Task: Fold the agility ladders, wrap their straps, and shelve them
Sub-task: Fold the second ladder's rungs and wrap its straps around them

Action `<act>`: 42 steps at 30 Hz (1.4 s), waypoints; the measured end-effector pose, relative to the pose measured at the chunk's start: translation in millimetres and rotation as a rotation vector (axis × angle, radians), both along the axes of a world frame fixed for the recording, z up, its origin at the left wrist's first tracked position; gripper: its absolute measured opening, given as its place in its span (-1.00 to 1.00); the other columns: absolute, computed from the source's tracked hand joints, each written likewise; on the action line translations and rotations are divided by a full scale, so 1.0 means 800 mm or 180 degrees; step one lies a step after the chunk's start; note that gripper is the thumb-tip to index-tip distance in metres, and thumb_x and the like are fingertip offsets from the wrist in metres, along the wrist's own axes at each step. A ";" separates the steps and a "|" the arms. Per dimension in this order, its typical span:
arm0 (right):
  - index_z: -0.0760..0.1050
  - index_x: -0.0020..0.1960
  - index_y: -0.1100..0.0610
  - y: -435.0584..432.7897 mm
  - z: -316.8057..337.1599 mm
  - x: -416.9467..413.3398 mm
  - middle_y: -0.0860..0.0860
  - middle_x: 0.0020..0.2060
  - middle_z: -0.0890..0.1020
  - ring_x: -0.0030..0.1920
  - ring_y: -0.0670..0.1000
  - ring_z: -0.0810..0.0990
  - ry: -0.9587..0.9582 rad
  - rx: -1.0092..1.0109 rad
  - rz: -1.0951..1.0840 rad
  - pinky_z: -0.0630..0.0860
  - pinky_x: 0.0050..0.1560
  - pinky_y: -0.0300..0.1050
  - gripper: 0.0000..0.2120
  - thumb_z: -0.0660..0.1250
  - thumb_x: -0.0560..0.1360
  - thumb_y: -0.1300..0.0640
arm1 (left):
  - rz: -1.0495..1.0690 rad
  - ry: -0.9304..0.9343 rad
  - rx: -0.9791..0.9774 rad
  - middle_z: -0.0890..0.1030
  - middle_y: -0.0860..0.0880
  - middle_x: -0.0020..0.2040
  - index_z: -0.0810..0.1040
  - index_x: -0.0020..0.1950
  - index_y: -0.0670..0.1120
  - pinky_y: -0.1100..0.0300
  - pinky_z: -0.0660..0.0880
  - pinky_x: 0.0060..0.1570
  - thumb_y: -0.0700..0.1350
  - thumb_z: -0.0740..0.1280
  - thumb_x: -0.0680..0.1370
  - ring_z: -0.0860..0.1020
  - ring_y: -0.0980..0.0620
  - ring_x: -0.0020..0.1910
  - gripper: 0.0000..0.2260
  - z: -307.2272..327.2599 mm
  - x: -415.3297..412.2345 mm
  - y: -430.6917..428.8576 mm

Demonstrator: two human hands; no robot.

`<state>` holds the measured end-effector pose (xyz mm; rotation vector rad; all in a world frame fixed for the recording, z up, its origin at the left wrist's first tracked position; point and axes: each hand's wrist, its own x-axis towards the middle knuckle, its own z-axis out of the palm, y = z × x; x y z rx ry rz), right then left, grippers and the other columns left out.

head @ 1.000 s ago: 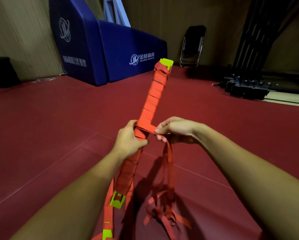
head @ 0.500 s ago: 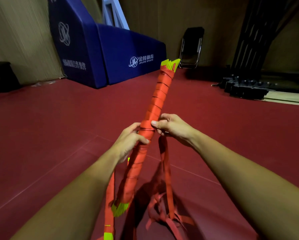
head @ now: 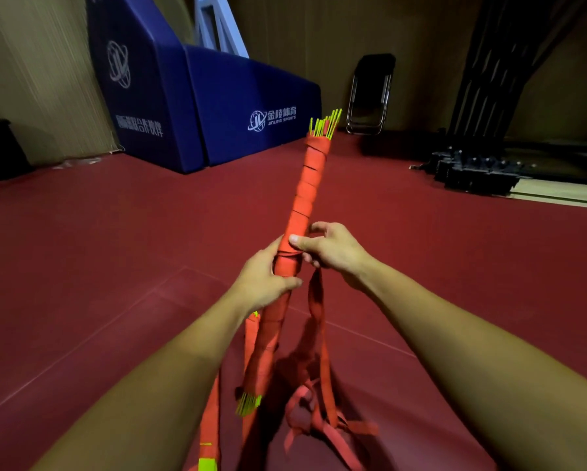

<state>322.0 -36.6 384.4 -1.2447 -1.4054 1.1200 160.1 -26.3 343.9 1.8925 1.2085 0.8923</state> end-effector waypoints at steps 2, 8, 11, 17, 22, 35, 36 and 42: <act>0.48 0.15 0.21 -0.004 0.003 0.008 0.07 -0.44 0.55 -0.58 -0.10 0.42 -0.0194 -0.0027 0.0277 0.31 -0.53 -0.33 -0.73 0.44 0.53 0.14 | 0.0132 -0.0232 -0.0117 0.67 -0.10 -0.06 0.51 0.32 0.13 -0.02 0.58 -0.05 -0.15 0.47 0.21 0.56 0.04 -0.18 -0.33 0.003 -0.003 -0.002; 0.50 0.25 0.18 -0.007 0.009 0.030 0.06 -0.43 0.51 -0.50 -0.07 0.41 -0.0065 -0.0373 0.0883 0.31 -0.43 -0.25 -0.67 0.44 0.50 0.25 | 0.0147 -0.1032 -0.0973 0.66 -0.13 -0.03 0.48 0.17 -0.09 0.05 0.49 -0.08 -0.45 0.37 0.38 0.59 -0.05 -0.11 -0.57 0.012 -0.016 -0.004; 0.52 0.10 0.13 -0.005 0.012 0.028 0.03 -0.45 0.50 -0.49 -0.06 0.39 -0.0100 -0.0324 0.0768 0.27 -0.44 -0.23 -0.75 0.49 0.46 0.23 | 0.0052 -0.1086 -0.1066 0.68 -0.11 -0.13 0.57 0.08 -0.08 0.03 0.50 -0.05 -0.35 0.37 0.25 0.60 -0.07 -0.15 -0.57 0.019 -0.015 -0.007; 0.54 -0.09 0.14 -0.011 0.008 0.013 0.00 -0.46 0.47 -0.45 -0.07 0.36 -0.0188 0.0042 0.0471 0.23 -0.39 -0.18 -0.85 0.50 0.47 0.12 | 0.0090 -0.0532 -0.0689 0.64 -0.08 -0.13 0.53 0.12 -0.01 0.10 0.50 -0.17 -0.18 0.39 0.22 0.58 -0.03 -0.20 -0.53 0.027 -0.008 -0.009; 0.50 -0.02 0.21 -0.011 0.014 -0.008 -0.08 -0.56 0.49 -0.57 -0.16 0.38 0.0007 0.0272 -0.0013 0.28 -0.53 -0.32 -0.75 0.52 0.44 0.16 | 0.0560 0.0811 0.0542 0.61 -0.04 0.04 0.33 0.21 -0.01 0.05 0.51 -0.06 0.04 0.58 0.28 0.61 -0.11 0.03 -0.37 0.010 0.007 -0.010; 0.51 0.19 0.33 -0.011 0.031 0.023 0.10 -0.34 0.60 -0.29 0.02 0.52 -0.1032 0.0253 0.0882 0.47 -0.32 -0.29 -0.76 0.38 0.54 0.29 | 0.0414 0.0133 -0.0315 0.70 0.06 -0.01 0.46 0.12 0.09 -0.02 0.61 0.06 -0.11 0.53 0.13 0.66 0.02 0.02 -0.41 0.014 0.001 -0.012; 0.51 0.17 0.37 -0.010 0.032 0.024 0.10 -0.32 0.61 -0.30 0.00 0.53 -0.1037 0.0259 0.0877 0.46 -0.33 -0.30 -0.77 0.38 0.54 0.30 | 0.0266 -0.0029 -0.0394 0.70 0.05 0.03 0.45 0.15 0.09 -0.06 0.60 0.10 -0.16 0.52 0.15 0.65 0.00 0.06 -0.39 0.013 0.001 -0.011; 0.59 -0.20 0.21 -0.008 0.026 0.022 -0.02 -0.48 0.57 -0.45 -0.10 0.41 -0.1021 0.0507 0.0295 0.33 -0.38 -0.25 -0.81 0.49 0.47 0.11 | -0.0089 -0.0072 -0.0386 0.59 -0.05 -0.04 0.33 0.30 0.14 -0.01 0.55 -0.22 -0.14 0.42 0.20 0.56 -0.02 -0.23 -0.30 0.013 0.002 -0.017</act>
